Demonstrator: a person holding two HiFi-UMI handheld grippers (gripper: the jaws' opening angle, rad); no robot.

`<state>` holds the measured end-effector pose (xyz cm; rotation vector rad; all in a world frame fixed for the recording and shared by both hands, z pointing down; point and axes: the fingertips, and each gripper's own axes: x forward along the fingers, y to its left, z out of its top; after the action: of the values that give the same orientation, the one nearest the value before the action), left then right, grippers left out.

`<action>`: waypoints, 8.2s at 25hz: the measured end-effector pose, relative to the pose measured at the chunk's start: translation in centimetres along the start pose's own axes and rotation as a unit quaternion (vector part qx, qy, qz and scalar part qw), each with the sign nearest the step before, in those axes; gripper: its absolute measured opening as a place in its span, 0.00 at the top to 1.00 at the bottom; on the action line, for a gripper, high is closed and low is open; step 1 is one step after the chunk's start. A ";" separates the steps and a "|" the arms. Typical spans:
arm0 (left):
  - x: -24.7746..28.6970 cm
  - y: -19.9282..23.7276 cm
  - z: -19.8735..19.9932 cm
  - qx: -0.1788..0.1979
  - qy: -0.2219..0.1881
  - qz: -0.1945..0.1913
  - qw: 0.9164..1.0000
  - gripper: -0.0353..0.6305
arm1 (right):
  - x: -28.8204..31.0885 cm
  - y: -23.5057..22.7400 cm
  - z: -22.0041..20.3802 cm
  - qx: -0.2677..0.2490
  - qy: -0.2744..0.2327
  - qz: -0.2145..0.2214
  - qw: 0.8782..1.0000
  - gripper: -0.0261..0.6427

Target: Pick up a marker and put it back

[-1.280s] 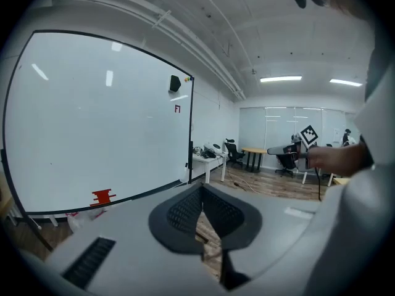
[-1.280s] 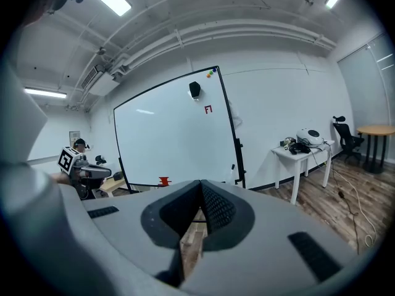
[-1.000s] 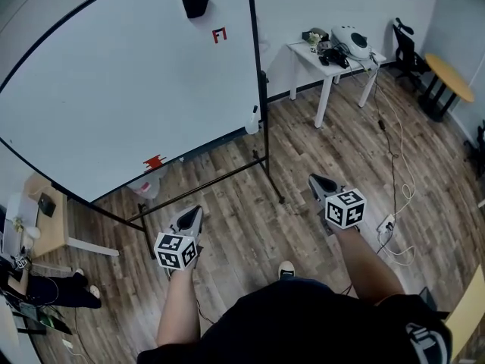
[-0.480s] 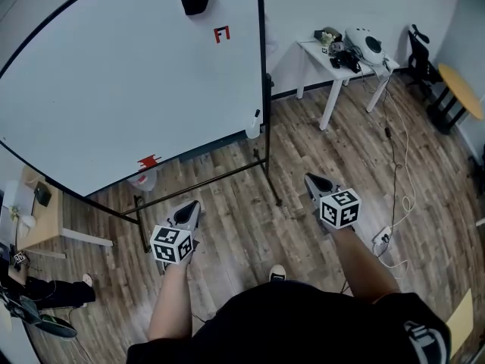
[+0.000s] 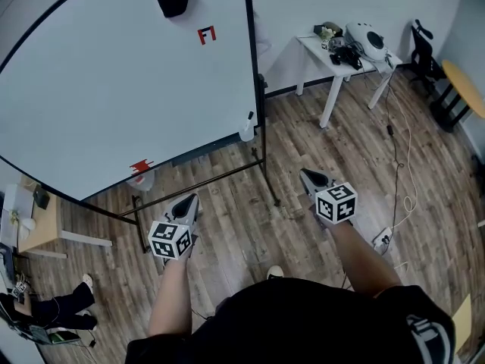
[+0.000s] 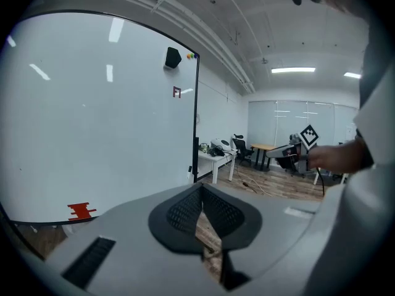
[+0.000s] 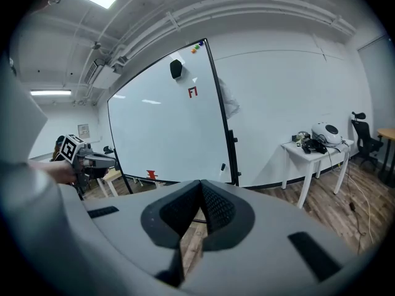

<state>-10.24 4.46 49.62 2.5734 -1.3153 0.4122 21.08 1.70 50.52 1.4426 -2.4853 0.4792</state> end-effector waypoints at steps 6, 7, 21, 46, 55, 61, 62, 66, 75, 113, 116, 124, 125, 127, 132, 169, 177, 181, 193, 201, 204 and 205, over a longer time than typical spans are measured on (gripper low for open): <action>1.5 -0.2 0.4 -0.008 -0.007 0.010 1.000 0.93 | 0.8 -2.2 0.2 0.001 -0.002 0.007 1.000 0.97; 1.6 -0.3 0.4 -0.009 -0.007 0.010 1.000 0.93 | 0.8 -2.4 0.3 0.002 -0.003 0.009 1.000 0.97; 1.4 -0.1 1.0 -0.018 -0.022 0.025 0.999 0.93 | 1.6 -2.3 1.8 -0.009 -0.011 0.033 0.999 0.97; 9.8 9.7 2.9 -0.036 -0.043 0.003 0.998 0.93 | 13.0 -4.2 4.4 -0.004 0.006 0.014 1.000 0.97; 12.9 16.5 4.7 -0.039 -0.053 -0.007 0.998 0.93 | 19.4 -4.3 7.7 -0.009 0.000 0.003 1.000 0.97; 14.9 19.5 5.7 -0.024 -0.049 -0.032 0.998 0.93 | 23.1 -3.8 9.4 -0.010 0.001 -0.002 1.000 0.97; 15.2 19.9 5.9 -0.022 -0.049 -0.037 0.998 0.93 | 23.7 -3.7 9.6 -0.010 0.001 -0.003 1.000 0.97; 16.3 21.1 5.9 -0.016 -0.044 -0.056 0.997 0.93 | 26.0 -3.0 10.1 -0.013 0.006 -0.009 1.000 0.97; 17.3 22.9 5.6 -0.008 -0.037 -0.077 0.996 0.93 | 28.3 -2.0 11.0 -0.017 0.009 -0.020 1.000 0.97; 21.0 22.7 4.2 -0.024 0.012 -0.010 1.000 0.93 | 36.9 -10.0 3.2 0.017 0.099 0.048 0.994 0.86; 21.4 22.2 3.7 -0.029 0.017 -0.009 0.999 0.93 | 37.6 -10.8 2.1 0.024 0.108 0.049 0.993 0.83; 21.0 20.6 1.3 -0.048 0.042 0.001 0.998 0.93 | 39.5 -10.8 -0.4 0.042 0.137 0.072 0.987 0.77; 21.1 20.6 1.1 -0.051 0.041 0.002 0.998 0.93 | 39.7 -10.8 -0.7 0.043 0.140 0.072 0.987 0.76; 21.3 20.5 0.9 -0.059 0.038 0.004 0.998 0.93 | 40.2 -10.8 -1.2 0.045 0.146 0.074 0.986 0.75; 21.8 20.3 0.6 -0.068 0.035 0.005 0.997 0.93 | 41.7 -11.1 -1.6 0.049 0.149 0.075 0.985 0.75; 20.5 19.9 -0.3 -0.080 0.033 0.013 0.996 0.93 | 41.3 -10.3 0.7 0.011 0.116 0.068 0.991 0.87; 20.8 19.7 1.5 -0.067 0.018 0.007 0.998 0.93 | 39.1 -9.3 4.3 -0.012 0.087 0.076 0.993 0.87; 21.0 19.4 2.7 -0.058 0.009 0.001 0.998 0.93 | 37.7 -8.9 6.6 -0.018 0.069 0.076 0.995 0.87; 22.2 18.9 6.0 -0.029 -0.014 -0.022 0.999 0.93 | 33.5 -7.8 10.1 -0.028 0.027 0.073 0.997 0.87; 22.3 18.6 6.8 -0.017 -0.017 -0.036 0.999 0.93 | 30.7 -7.9 11.7 -0.031 0.003 0.058 0.998 0.87; 22.4 18.4 7.1 -0.014 -0.018 -0.039 0.999 0.93 | 30.0 -7.9 11.7 -0.030 0.000 0.056 0.998 0.87; 22.5 18.3 7.2 -0.013 -0.018 -0.041 0.999 0.93 | 29.8 -7.9 11.6 -0.029 -0.001 0.055 0.998 0.87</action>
<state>-11.57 -25.28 51.93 2.6138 -1.2144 0.3345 12.97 -30.22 51.67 1.2897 -2.5675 0.4224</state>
